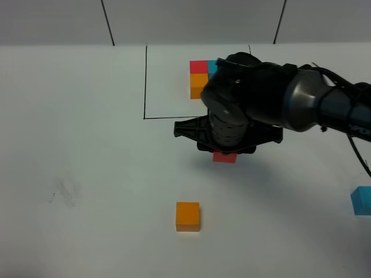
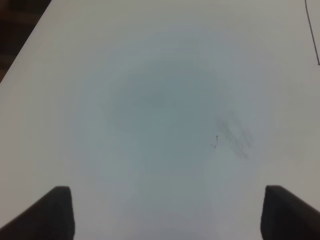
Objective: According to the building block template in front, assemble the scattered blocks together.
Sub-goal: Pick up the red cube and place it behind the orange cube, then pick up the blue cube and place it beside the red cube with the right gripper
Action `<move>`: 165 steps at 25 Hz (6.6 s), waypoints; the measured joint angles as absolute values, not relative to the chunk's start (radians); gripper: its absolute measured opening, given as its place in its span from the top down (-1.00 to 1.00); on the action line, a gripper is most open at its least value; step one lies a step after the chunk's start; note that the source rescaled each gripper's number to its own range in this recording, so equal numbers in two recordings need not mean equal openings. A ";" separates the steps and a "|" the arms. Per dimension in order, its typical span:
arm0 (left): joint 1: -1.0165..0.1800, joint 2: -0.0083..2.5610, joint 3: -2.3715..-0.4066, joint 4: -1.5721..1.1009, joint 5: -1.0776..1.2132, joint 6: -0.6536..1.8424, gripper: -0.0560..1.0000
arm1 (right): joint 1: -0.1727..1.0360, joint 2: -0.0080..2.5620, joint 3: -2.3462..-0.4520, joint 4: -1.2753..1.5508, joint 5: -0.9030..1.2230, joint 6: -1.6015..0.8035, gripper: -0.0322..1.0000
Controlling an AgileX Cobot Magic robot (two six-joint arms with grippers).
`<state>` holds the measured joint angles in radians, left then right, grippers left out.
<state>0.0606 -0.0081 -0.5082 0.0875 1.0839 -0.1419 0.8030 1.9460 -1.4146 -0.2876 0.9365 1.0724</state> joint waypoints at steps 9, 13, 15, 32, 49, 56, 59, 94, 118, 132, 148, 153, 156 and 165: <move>0.061 -0.008 -0.508 0.088 1.084 -0.142 -0.42 | 0.903 2.007 -1.471 -0.238 0.929 1.091 0.43; 0.061 -0.008 -0.508 0.088 1.084 -0.142 -0.42 | 0.927 2.010 -1.471 -0.227 0.932 1.097 0.43; 0.061 -0.008 -0.508 0.088 1.084 -0.142 -0.42 | 0.939 2.012 -1.471 -0.222 0.932 1.110 0.43; 0.061 -0.008 -0.508 0.108 1.084 -0.142 -0.41 | 0.970 2.101 -1.473 -0.246 0.916 1.199 0.43; 0.061 -0.008 -0.508 0.109 1.084 -0.140 -0.41 | 0.970 2.157 -1.473 -0.243 0.917 1.220 0.43; 0.061 -0.008 -0.507 0.109 1.084 -0.139 -0.41 | 0.971 2.158 -1.473 -0.266 0.932 1.220 0.43; 0.061 -0.008 -0.507 0.109 1.084 -0.139 -0.41 | 0.971 2.158 -1.473 -0.275 0.932 1.220 0.43; 0.061 -0.008 -0.507 0.109 1.084 -0.139 -0.40 | 0.274 1.392 -1.474 -0.471 1.216 0.165 -0.87; 0.061 -0.008 -0.507 0.110 1.084 -0.139 -0.40 | -0.055 1.113 -0.729 -0.078 0.937 -0.011 -0.54; 0.061 -0.008 -0.507 0.110 1.084 -0.139 -0.40 | -0.055 1.380 -0.641 0.020 0.639 -0.011 -0.53; 0.061 -0.008 -0.507 0.110 1.084 -0.138 -0.40 | -0.004 1.576 -0.641 0.025 0.495 0.000 -0.53; 0.061 -0.008 -0.507 0.110 1.084 -0.138 -0.40 | -0.004 1.634 -0.641 0.025 0.449 0.008 -0.53; 0.061 -0.008 -0.507 0.110 1.084 -0.138 -0.40 | -0.005 1.667 -0.641 0.025 0.444 0.008 -0.44; 0.061 -0.008 -0.507 0.110 1.084 -0.138 -0.40 | -0.006 1.692 -0.641 0.024 0.439 0.009 0.44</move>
